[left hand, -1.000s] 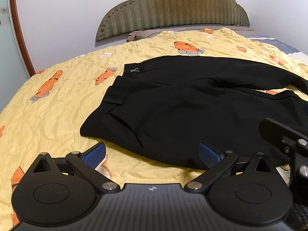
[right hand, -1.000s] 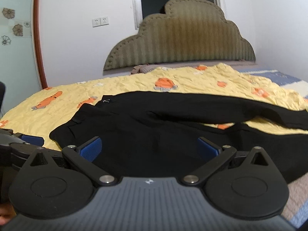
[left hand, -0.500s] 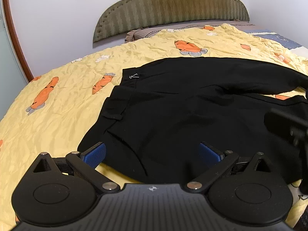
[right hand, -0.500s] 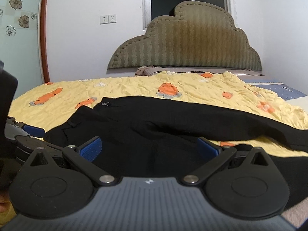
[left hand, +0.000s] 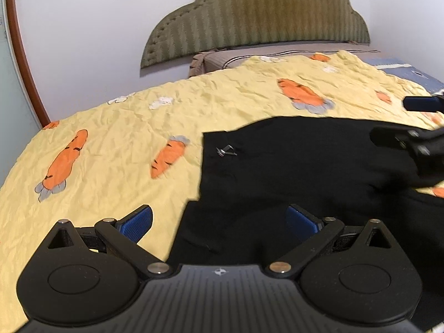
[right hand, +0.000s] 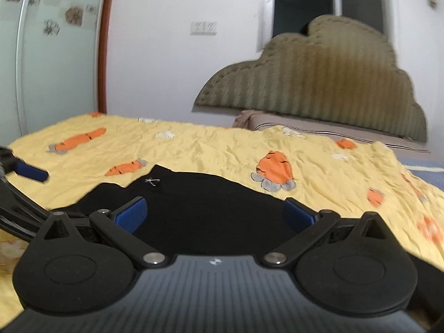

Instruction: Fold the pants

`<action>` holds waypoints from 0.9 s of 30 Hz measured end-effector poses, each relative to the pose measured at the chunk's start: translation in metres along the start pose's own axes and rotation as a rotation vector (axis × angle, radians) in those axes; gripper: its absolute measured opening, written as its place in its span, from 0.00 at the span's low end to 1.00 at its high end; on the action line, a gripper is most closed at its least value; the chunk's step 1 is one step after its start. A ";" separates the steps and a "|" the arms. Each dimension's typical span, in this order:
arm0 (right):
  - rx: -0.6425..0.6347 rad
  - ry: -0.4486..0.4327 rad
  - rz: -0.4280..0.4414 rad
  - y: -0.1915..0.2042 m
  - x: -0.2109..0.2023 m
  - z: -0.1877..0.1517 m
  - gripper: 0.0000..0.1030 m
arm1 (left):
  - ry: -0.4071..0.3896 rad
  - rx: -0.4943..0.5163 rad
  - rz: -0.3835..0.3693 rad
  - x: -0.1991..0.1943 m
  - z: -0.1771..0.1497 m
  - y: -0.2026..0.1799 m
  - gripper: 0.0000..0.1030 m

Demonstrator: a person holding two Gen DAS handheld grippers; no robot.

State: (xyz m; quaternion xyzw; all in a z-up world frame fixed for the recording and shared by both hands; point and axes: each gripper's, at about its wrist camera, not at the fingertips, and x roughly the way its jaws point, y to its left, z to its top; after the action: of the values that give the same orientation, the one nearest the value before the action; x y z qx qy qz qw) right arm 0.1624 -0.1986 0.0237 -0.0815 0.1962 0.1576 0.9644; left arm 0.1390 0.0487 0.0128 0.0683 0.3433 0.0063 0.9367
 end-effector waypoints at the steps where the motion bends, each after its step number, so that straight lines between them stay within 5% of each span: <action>1: -0.002 0.020 0.006 -0.007 0.015 0.006 0.99 | 0.000 -0.001 0.004 0.005 0.003 0.003 1.00; 11: -0.111 0.235 0.180 -0.075 0.177 0.027 0.72 | 0.025 0.042 -0.009 0.054 0.030 0.006 1.00; 19: -0.076 0.386 0.362 -0.104 0.249 0.022 0.69 | 0.063 0.042 -0.044 0.089 0.045 0.003 1.00; 24: -0.095 0.466 0.450 -0.100 0.268 0.022 0.34 | 0.060 0.039 -0.037 0.094 0.047 0.002 1.00; 26: -0.131 0.458 0.450 -0.092 0.260 0.024 0.08 | 0.055 0.030 -0.033 0.094 0.048 0.004 1.00; 27: -0.156 0.449 0.435 -0.087 0.255 0.024 0.08 | 0.053 0.021 -0.030 0.093 0.048 0.006 1.00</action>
State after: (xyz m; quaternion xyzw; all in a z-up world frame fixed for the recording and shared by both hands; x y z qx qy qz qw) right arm 0.4233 -0.2051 -0.0490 -0.1440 0.4042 0.3525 0.8316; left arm 0.2415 0.0542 -0.0097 0.0729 0.3690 -0.0096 0.9265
